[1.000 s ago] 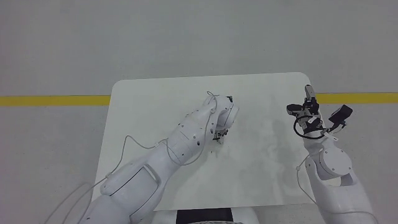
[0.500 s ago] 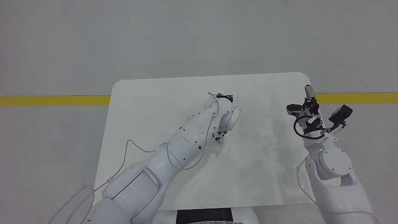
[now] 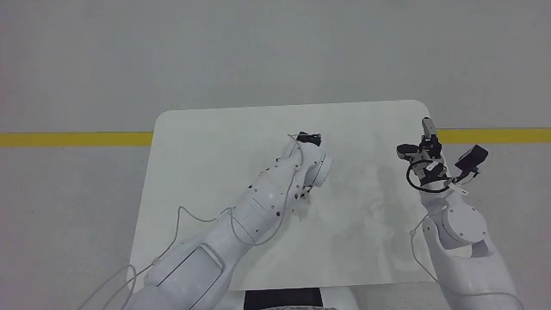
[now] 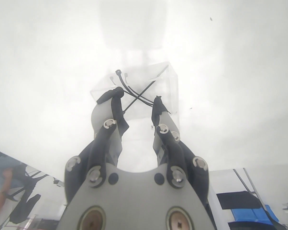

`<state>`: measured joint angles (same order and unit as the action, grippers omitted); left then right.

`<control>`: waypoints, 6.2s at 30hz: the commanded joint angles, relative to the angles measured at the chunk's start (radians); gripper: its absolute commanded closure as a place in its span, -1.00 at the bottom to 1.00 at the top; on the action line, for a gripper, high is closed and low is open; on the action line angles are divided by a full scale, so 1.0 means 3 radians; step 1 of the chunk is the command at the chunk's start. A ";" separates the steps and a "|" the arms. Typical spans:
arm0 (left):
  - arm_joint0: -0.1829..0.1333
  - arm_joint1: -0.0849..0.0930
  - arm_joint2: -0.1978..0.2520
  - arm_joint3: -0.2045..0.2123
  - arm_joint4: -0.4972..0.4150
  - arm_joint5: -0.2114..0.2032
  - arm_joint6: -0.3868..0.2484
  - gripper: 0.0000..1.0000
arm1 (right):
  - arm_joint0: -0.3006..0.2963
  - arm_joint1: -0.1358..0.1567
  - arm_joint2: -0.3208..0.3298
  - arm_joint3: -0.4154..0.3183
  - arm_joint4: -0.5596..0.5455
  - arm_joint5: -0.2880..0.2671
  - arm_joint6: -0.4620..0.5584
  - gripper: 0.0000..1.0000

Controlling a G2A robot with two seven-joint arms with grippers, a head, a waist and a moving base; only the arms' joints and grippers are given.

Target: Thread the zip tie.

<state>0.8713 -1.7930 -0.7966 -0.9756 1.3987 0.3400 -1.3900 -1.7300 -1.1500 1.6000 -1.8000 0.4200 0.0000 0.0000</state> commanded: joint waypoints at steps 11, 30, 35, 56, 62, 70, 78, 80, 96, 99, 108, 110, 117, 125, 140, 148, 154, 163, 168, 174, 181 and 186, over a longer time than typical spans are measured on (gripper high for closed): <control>0.0075 -0.0092 -0.0159 -0.0004 0.0211 0.0000 0.0000 0.50 | 0.0000 0.0000 0.0000 0.0000 0.0000 0.0000 0.0000 -1.00; 0.0143 -0.0135 -0.0315 0.0037 0.0305 0.0000 0.0041 0.52 | 0.0000 0.0000 0.0000 0.0000 0.0000 0.0000 0.0000 -1.00; 0.0120 -0.0141 -0.0311 0.0107 0.0276 0.0000 0.0086 0.64 | 0.0000 0.0000 0.0000 0.0000 0.0000 0.0000 0.0000 -1.00; 0.0036 -0.0129 -0.0323 0.0150 0.0127 -0.0002 0.0144 1.00 | 0.0000 0.0000 0.0000 0.0000 0.0000 0.0000 0.0000 -1.00; 0.0147 -0.0068 -0.0387 -0.0186 0.0183 -0.0072 0.0026 1.00 | 0.0000 0.0000 0.0000 0.0000 0.0000 0.0000 0.0000 -1.00; 0.0388 0.0029 -0.0503 -0.0679 0.0178 -0.0281 0.0000 1.00 | 0.0000 0.0000 0.0000 0.0000 0.0000 0.0000 0.0000 -1.00; 0.0542 0.0120 -0.0657 -0.1005 0.0061 -0.0426 0.0000 1.00 | 0.0000 0.0000 0.0000 0.0000 0.0000 0.0000 0.0000 -1.00; 0.0565 0.0144 -0.0693 -0.1072 0.0038 -0.0457 0.0000 1.00 | 0.0000 0.0000 0.0000 0.0000 0.0000 0.0000 0.0000 -1.00; 0.0647 0.0353 -0.0979 -0.1340 -0.0545 -0.0998 0.0000 1.00 | 0.0000 0.0000 0.0000 0.0000 0.0000 0.0000 0.0000 -1.00; 0.0634 0.0367 -0.0994 -0.1326 -0.0581 -0.1002 0.0000 1.00 | 0.0000 0.0000 0.0000 0.0000 0.0000 0.0000 0.0000 -1.00; 0.0634 0.0367 -0.0994 -0.1326 -0.0581 -0.1002 0.0000 1.00 | 0.0000 0.0000 0.0000 0.0000 0.0000 0.0000 0.0000 -1.00; 0.0659 0.0372 -0.1034 -0.1298 -0.0670 -0.0979 0.0092 1.00 | 0.0000 0.0000 0.0000 0.0000 0.0000 0.0000 0.0000 -1.00; 0.0601 0.0482 -0.1409 -0.1189 -0.1220 -0.1402 0.0000 1.00 | 0.0000 0.0000 0.0000 0.0000 0.0000 0.0000 0.0000 -1.00; 0.0498 0.0684 -0.1719 -0.0707 -0.2335 -0.2114 0.0000 1.00 | 0.0000 0.0000 0.0000 0.0000 0.0000 0.0000 0.0000 -1.00; 0.0244 0.1152 -0.1176 -0.0386 -0.3972 -0.2267 0.0000 1.00 | 0.0000 0.0000 0.0000 0.0000 0.0000 0.0000 0.0000 -1.00; 0.0075 0.1447 -0.0750 -0.0305 -0.4636 -0.2267 0.0000 1.00 | 0.0000 0.0000 0.0000 0.0000 0.0000 0.0000 0.0000 -1.00; -0.0021 0.1606 -0.0558 -0.0342 -0.5147 -0.2267 0.0000 1.00 | 0.0000 0.0000 0.0000 0.0000 0.0000 0.0000 0.0000 -1.00; -0.0026 0.1615 -0.0543 -0.0347 -0.5156 -0.2267 0.0000 1.00 | 0.0000 0.0000 0.0000 0.0000 0.0000 0.0000 0.0000 -1.00; 0.0010 0.1646 -0.0573 -0.0318 -0.5132 -0.2267 0.0127 1.00 | 0.0000 0.0000 0.0000 0.0000 0.0000 0.0000 0.0000 -1.00; 0.0046 0.1722 -0.0787 -0.0357 -0.5359 -0.2267 0.0018 1.00 | 0.0000 0.0000 0.0000 0.0000 0.0000 0.0000 0.0000 -1.00; -0.0019 0.1786 -0.0923 -0.0384 -0.5189 -0.2267 0.0016 1.00 | 0.0000 0.0000 0.0000 0.0000 0.0000 0.0000 0.0000 -1.00; -0.0044 0.1792 -0.0922 -0.0344 -0.5161 -0.2267 0.0020 1.00 | 0.0000 0.0000 0.0000 0.0000 0.0000 0.0000 0.0000 -1.00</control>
<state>0.8578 -1.2551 -1.0733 -1.0786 -0.1492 -0.3400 -1.3843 -1.7300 -1.1500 1.6000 -1.8000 0.4200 0.0000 0.0000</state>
